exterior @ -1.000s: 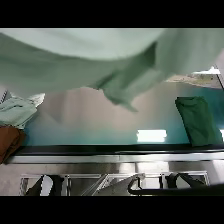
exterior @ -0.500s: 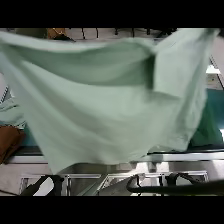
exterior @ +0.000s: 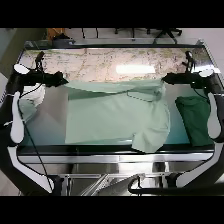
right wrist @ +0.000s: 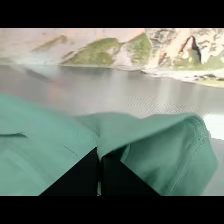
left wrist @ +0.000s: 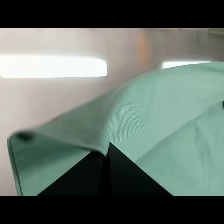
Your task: Fold the shirts.
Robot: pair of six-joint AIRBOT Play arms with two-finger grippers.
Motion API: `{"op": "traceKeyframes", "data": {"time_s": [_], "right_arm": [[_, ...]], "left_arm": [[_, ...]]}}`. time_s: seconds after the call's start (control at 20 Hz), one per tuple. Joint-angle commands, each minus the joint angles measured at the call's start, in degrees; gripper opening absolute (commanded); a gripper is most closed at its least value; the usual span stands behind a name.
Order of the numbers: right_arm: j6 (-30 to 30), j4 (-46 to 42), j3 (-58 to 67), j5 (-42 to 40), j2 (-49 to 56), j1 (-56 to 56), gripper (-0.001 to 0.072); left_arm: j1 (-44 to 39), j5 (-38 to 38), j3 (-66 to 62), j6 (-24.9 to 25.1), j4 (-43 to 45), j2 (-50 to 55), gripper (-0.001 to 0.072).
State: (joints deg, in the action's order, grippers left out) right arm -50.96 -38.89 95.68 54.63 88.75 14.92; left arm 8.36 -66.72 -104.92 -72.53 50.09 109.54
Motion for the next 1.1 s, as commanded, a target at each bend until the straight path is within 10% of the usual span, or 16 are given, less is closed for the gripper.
{"op": "traceKeyframes", "data": {"time_s": [0.0,0.8,0.9,1.05], "right_arm": [[-0.1,0.5,6.0,-2.2,7.8,0.0,0.0012],[-5.9,-17.9,8.1,4.8,10.6,-1.7,0.0025],[-5.9,-17.9,8.1,5.6,7.0,-1.8,0.0378],[-9.3,-19.0,8.1,9.0,-1.2,-0.2,0.0445]], "left_arm": [[-0.5,-1.4,-11.1,-3.5,1.5,11.0,0.0010],[-3.3,-0.7,-8.7,-2.1,13.2,11.3,0.0036],[-3.3,-7.6,-13.2,-3.1,13.2,11.2,0.0680],[-1.8,-15.9,-14.1,-5.0,13.4,7.3,0.0680]]}}
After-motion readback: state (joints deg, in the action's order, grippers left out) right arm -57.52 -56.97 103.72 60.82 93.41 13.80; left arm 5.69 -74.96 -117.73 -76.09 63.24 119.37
